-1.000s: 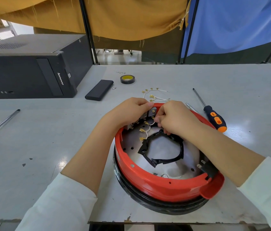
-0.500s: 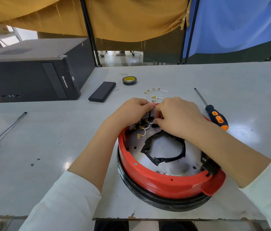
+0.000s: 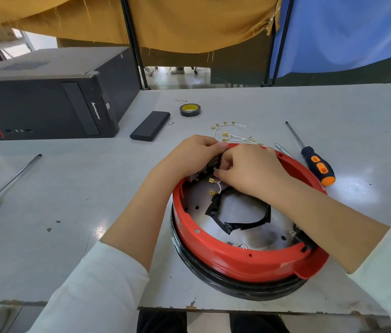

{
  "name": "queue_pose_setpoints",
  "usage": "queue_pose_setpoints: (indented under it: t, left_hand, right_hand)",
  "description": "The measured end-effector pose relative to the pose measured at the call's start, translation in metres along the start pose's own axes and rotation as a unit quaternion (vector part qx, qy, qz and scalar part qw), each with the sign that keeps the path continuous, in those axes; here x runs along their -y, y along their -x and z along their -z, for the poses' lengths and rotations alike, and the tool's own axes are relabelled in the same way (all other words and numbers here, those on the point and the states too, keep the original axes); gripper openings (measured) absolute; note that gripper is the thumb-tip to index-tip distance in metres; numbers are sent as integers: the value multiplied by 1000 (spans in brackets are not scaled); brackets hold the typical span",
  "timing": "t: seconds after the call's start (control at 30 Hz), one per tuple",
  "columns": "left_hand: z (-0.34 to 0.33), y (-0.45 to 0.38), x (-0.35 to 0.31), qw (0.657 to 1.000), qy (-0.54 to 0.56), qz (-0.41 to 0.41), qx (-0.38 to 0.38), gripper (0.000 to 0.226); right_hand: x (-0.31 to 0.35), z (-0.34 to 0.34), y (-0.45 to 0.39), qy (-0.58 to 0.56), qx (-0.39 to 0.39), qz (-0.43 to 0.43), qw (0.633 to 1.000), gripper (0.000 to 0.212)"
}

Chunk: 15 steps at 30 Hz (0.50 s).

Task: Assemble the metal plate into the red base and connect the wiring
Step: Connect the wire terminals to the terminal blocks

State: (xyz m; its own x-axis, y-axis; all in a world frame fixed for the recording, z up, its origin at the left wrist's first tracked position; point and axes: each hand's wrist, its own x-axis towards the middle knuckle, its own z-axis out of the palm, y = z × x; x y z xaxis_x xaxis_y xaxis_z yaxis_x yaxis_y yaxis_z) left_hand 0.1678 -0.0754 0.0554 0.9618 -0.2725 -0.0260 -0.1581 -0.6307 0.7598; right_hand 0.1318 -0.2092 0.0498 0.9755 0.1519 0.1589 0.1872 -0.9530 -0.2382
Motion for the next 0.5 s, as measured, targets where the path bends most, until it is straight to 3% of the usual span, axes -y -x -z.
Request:
queue_pose_setpoints:
  t: [0.5]
  left_hand:
    - [1,-1,0,1000,3,-8,2,32]
  right_hand:
    - [5,-1,-2,-18,-20,-6,1000,16]
